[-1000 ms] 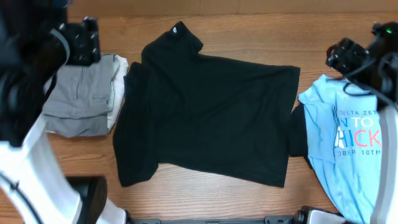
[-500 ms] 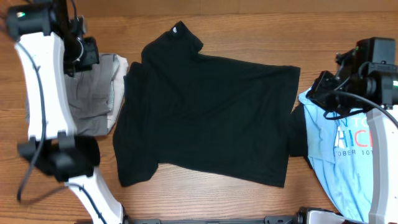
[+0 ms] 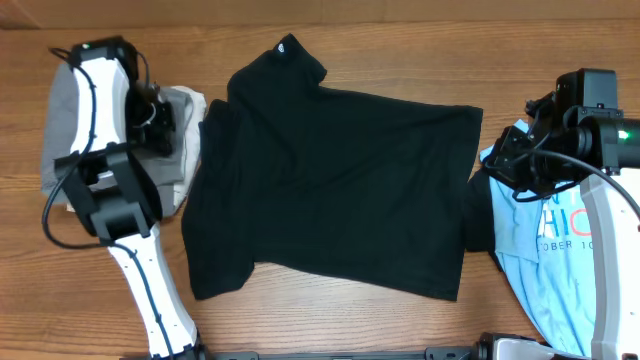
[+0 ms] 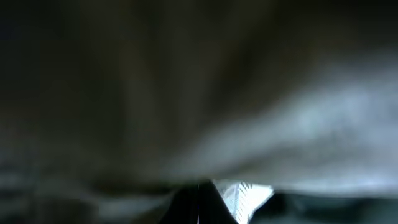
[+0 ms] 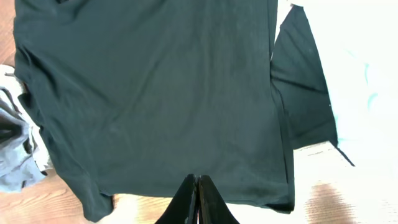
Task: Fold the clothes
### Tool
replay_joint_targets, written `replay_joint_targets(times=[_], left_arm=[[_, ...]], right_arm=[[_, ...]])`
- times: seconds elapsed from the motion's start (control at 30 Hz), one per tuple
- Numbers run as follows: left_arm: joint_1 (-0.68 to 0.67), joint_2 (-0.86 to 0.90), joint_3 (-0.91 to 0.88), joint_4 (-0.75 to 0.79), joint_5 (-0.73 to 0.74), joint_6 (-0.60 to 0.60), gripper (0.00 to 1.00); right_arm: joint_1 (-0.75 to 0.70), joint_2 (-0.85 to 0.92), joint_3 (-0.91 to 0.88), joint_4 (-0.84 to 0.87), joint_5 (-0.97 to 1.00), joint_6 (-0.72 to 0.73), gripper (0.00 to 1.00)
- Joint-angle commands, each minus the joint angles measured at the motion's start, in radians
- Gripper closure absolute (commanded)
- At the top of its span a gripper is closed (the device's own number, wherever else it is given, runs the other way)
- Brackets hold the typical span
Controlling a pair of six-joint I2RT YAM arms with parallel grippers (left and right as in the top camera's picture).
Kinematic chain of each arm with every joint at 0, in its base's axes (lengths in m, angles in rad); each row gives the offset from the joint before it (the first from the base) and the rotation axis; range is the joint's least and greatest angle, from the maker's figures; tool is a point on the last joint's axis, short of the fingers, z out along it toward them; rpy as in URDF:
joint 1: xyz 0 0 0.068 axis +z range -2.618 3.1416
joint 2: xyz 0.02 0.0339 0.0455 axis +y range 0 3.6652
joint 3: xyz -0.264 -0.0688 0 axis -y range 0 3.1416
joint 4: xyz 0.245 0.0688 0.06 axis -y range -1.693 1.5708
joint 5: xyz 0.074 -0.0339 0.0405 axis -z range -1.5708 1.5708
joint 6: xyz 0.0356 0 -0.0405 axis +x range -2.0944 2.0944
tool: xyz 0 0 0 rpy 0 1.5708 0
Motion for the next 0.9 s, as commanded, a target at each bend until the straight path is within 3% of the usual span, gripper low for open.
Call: replay_joint_targets(times=[0.0, 0.53, 0.73, 0.87], left_arm=[[0.042, 0.068, -0.009, 0.038, -0.049, -0.024, 0.96], [0.155, 0.083, 0.005, 0.111, -0.017, -0.035, 0.96], [0.146, 0.024, 0.098, 0.055, 0.117, 0.010, 0.96], [0.122, -0.061, 0.224, -0.043, 0.113, 0.010, 0.92]], right_arm=[[0.002, -0.005, -0.003, 0.000, -0.006, 0.005, 0.96], [0.002, -0.005, -0.003, -0.016, -0.005, 0.003, 0.96], [0.002, -0.005, -0.003, -0.005, -0.005, 0.003, 0.96], [0.002, -0.005, -0.003, -0.001, -0.005, 0.003, 0.96]])
